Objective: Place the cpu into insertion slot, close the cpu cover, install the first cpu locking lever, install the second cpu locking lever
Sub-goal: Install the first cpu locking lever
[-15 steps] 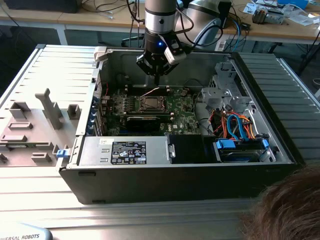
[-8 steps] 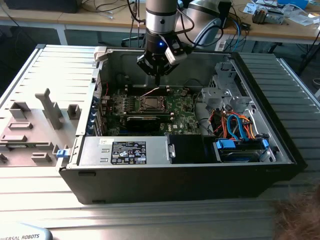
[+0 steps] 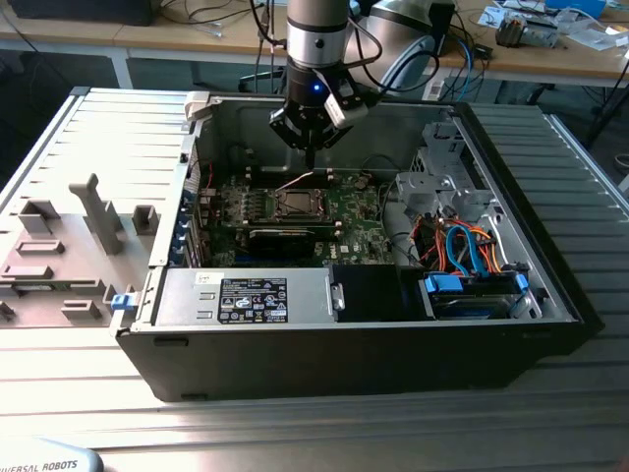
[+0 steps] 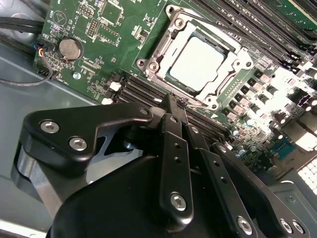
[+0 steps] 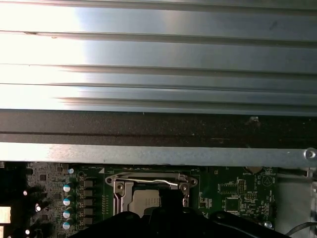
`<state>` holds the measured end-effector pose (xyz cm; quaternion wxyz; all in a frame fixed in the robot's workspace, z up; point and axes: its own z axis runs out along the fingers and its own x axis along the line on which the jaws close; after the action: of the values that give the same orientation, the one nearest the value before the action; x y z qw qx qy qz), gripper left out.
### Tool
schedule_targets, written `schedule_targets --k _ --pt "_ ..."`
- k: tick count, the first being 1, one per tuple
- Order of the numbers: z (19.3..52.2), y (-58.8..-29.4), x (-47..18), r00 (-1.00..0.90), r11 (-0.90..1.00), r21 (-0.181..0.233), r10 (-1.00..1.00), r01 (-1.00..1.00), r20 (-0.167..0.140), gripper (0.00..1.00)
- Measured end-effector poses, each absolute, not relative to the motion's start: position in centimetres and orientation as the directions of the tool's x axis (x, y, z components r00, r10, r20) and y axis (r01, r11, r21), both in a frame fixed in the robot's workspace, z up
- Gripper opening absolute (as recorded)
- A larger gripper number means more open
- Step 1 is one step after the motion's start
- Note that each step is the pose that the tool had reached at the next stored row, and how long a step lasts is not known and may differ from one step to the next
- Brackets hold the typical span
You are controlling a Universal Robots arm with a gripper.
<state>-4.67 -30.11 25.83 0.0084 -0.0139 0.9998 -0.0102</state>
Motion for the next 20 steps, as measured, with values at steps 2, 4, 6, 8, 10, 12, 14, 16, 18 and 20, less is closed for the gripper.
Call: schedule_targets --k 2,4,6,8,10,12,14,16,18,20 --pt "25.83 -30.11 -4.67 -0.999 0.999 -0.021 -0.028 -0.028 -0.016 0.11" --pt "25.82 -30.11 -4.7 -0.999 0.999 -0.021 -0.028 -0.028 -0.016 0.11" --pt "25.8 -30.11 -4.85 -0.999 0.999 -0.02 -0.028 -0.028 -0.017 0.11" --pt "25.8 -30.11 -5.0 -0.999 0.999 -0.021 -0.028 -0.028 -0.017 0.11" --pt "25.78 -30.11 -5.29 -0.999 0.999 -0.021 -0.028 -0.028 -0.016 0.11" --pt "25.77 -30.11 -5.37 -0.999 0.999 -0.021 -0.028 -0.028 -0.016 0.11" --pt "25.76 -30.11 -5.45 -0.999 0.999 -0.021 -0.028 -0.028 -0.016 0.11" --pt "25.72 -30.12 -5.46 -0.999 0.999 -0.021 -0.028 -0.028 -0.016 0.11" --pt "25.7 -30.12 -5.46 -0.999 0.999 -0.021 -0.028 -0.028 -0.016 0.11" --pt "25.69 -30.11 -5.46 -0.999 0.999 -0.021 -0.028 -0.028 -0.016 0.11"
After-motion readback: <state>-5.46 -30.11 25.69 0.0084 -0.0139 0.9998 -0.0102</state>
